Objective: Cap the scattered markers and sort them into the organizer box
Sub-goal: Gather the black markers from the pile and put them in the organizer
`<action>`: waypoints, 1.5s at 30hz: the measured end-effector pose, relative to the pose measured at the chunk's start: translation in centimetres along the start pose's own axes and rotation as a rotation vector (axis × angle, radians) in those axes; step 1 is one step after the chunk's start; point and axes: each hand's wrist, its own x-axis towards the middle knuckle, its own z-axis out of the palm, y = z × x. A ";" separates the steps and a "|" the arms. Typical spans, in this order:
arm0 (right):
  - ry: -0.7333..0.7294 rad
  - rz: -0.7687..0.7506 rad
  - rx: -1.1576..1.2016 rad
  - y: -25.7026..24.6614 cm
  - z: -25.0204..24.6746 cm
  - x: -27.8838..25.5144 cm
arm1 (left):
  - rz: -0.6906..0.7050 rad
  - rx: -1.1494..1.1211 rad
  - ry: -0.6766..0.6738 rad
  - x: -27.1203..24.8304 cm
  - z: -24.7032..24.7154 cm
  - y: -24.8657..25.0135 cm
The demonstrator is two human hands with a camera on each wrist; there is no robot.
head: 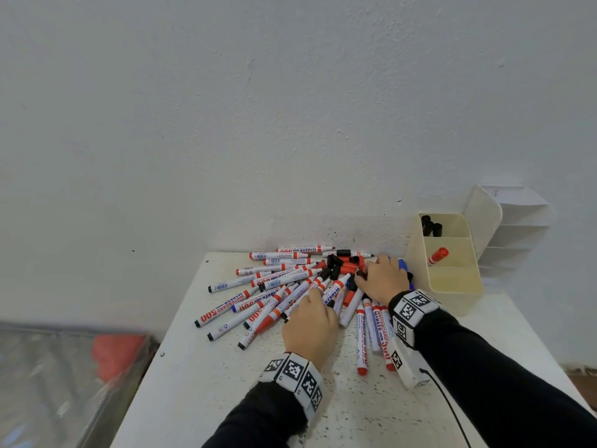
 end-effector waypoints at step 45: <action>0.114 -0.153 0.934 -0.4 -2.6 -4.3 | -0.007 0.059 0.002 -0.6 -0.7 -0.2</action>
